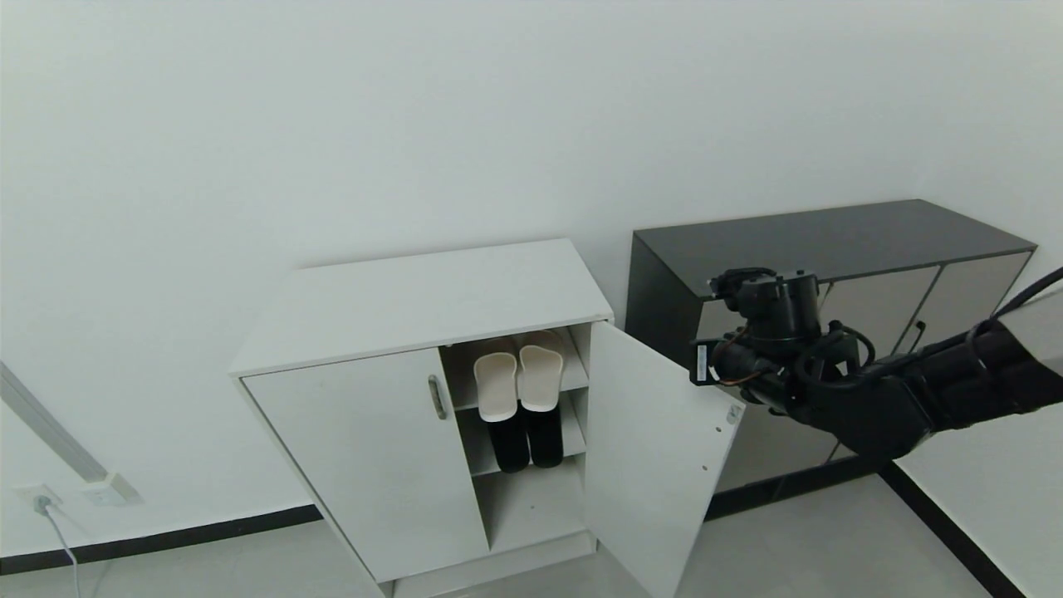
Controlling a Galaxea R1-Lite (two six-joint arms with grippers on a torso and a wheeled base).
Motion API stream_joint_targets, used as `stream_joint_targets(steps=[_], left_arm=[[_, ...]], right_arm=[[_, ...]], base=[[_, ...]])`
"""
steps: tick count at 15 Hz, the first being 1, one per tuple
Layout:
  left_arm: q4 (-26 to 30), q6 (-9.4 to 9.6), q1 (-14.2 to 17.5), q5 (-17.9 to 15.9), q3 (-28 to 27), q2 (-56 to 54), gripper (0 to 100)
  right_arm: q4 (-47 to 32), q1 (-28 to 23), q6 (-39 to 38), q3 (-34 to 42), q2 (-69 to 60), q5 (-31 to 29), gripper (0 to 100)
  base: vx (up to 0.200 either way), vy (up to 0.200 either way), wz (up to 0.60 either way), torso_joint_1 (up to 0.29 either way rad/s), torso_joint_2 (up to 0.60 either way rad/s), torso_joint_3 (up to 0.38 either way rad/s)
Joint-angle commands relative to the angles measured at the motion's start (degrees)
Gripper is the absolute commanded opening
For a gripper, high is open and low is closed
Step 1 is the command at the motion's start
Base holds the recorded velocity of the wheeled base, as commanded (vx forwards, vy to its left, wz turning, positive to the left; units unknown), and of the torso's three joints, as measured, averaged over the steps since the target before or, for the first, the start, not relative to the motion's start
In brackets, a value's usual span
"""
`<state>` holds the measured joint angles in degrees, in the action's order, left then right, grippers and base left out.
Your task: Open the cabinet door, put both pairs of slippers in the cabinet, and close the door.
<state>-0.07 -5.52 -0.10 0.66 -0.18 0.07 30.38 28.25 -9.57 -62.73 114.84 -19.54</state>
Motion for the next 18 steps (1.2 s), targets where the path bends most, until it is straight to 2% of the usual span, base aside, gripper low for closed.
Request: stream_joint_targets(steps=[1,6,13,16,18], left_arm=[[0.0,-0.01,0.0,0.0,0.0,0.0,0],[0.0,-0.01,0.0,0.0,0.0,0.0,0],[0.0,-0.01,0.0,0.0,0.0,0.0,0],[0.0,-0.01,0.0,0.0,0.0,0.0,0],[0.0,-0.01,0.0,0.0,0.0,0.0,0]], right_arm=[[0.0,-0.8,-0.7,-2.0,4.6,0.2,0],[0.1,-2.1,-1.6,-5.6,9.5,0.9,0],[0.1,-1.6,-1.6,-4.6,10.0,0.8,0],[0.1,0.0,-2.0,-3.0,8.8,0.7,0],[0.2,5.0,-2.1,0.9,5.4,0.6,0]], base=[[0.000,0.000,0.00,0.000,0.00,0.000],[0.000,0.000,0.00,0.000,0.00,0.000],[0.000,0.000,0.00,0.000,0.00,0.000],[0.000,0.000,0.00,0.000,0.00,0.000],[0.000,0.000,0.00,0.000,0.00,0.000]])
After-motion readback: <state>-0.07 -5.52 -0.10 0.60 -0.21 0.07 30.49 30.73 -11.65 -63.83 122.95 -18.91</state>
